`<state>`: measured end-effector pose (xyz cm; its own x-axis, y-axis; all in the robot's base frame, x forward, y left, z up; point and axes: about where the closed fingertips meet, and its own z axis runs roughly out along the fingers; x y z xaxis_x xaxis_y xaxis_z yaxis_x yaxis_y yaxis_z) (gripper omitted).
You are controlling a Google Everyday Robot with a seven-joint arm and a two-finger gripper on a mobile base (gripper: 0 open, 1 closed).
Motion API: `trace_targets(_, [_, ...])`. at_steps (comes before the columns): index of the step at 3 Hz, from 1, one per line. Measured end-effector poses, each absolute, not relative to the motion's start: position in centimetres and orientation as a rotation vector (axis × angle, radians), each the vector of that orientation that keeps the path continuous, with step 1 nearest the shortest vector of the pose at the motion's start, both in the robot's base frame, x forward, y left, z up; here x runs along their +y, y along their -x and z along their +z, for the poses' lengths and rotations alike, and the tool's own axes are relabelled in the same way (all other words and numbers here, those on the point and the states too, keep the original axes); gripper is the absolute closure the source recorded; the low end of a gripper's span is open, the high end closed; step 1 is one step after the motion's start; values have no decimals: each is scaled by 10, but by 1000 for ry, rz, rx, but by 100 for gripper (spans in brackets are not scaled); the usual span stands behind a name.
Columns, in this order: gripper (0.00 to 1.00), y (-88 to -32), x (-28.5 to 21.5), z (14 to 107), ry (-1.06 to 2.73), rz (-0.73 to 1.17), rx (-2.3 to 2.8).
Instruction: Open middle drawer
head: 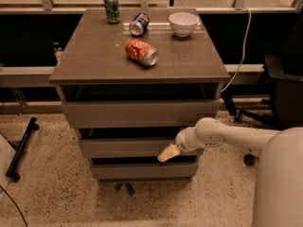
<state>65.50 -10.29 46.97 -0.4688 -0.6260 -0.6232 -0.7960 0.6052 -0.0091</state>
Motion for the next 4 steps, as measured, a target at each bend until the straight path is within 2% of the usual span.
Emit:
trace_targets(1, [0, -664, -108, 450, 1092, 397, 2281])
trace_targets(2, [18, -659, -112, 433, 1072, 420, 2326])
trace_targets(3, [41, -657, -116, 430, 1064, 418, 2338])
trace_targets(4, [70, -657, -116, 437, 1064, 418, 2338])
